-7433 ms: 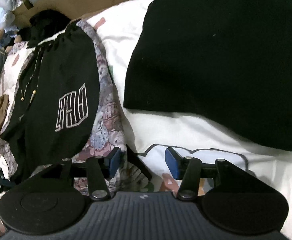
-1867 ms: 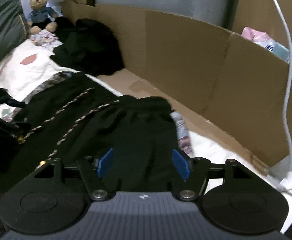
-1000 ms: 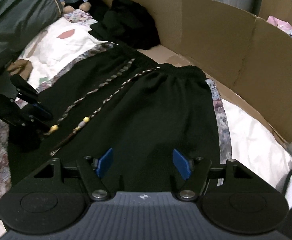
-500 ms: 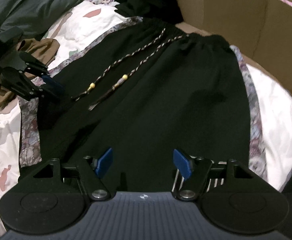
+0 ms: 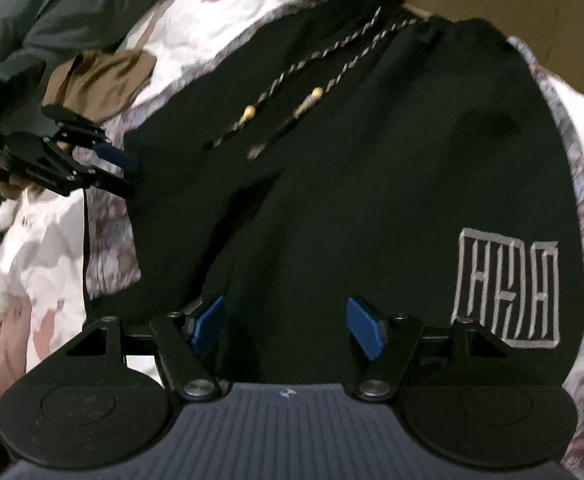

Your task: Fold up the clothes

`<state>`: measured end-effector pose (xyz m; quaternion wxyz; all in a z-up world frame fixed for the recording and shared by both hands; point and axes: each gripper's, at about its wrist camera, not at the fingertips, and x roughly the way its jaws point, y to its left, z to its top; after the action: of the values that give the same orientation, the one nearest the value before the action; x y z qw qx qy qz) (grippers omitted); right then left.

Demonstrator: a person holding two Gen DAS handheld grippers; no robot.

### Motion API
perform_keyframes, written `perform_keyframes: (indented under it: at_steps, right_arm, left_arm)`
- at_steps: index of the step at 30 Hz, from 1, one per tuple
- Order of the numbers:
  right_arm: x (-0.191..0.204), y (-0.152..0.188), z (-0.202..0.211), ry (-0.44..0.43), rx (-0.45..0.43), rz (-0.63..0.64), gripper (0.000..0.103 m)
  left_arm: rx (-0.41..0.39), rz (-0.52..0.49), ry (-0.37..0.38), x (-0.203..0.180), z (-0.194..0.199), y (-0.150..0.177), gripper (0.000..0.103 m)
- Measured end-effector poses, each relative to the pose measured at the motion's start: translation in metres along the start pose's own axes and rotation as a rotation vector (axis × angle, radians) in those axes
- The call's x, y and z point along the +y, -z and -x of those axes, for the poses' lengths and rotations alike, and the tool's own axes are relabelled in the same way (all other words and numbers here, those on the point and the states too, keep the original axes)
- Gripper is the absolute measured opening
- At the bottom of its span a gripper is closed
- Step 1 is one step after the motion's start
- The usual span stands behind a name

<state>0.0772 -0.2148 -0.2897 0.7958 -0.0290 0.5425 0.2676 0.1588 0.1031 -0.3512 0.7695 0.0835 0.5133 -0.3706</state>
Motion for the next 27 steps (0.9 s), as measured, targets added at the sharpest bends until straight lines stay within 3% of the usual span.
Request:
perform_keyframes:
  at_steps: [6, 9, 12, 14, 18, 21, 23, 27]
  right_arm:
    - [0.021, 0.030, -0.004, -0.047, 0.086, 0.061, 0.070]
    - [0.032, 0.042, -0.003, -0.075, 0.101, 0.078, 0.066]
    - [0.039, 0.051, -0.003, -0.077, 0.106, 0.091, 0.054]
    - [0.041, 0.052, -0.002, -0.080, 0.108, 0.086, 0.041]
    - [0.038, 0.046, 0.000, -0.091, 0.110, 0.061, 0.029]
    - [0.041, 0.046, -0.001, -0.084, 0.115, 0.083, 0.020]
    - [0.044, 0.047, -0.002, -0.079, 0.116, 0.089, 0.018]
    - [0.049, 0.049, 0.000, -0.073, 0.122, 0.108, 0.018]
  left_arm:
    - [0.088, -0.065, 0.100, -0.026, -0.008, 0.026, 0.046]
    - [0.093, -0.059, 0.121, -0.033, -0.010, 0.033, 0.046]
    - [0.088, -0.061, 0.139, -0.038, -0.007, 0.033, 0.046]
    - [0.073, -0.064, 0.143, -0.043, -0.003, 0.030, 0.046]
    - [0.020, -0.043, 0.139, -0.058, -0.003, 0.024, 0.046]
    - [0.028, -0.071, 0.131, -0.074, -0.010, 0.023, 0.045]
    - [0.047, -0.086, 0.111, -0.081, -0.016, 0.024, 0.043]
    - [0.076, -0.034, 0.070, -0.084, -0.024, 0.028, 0.022]
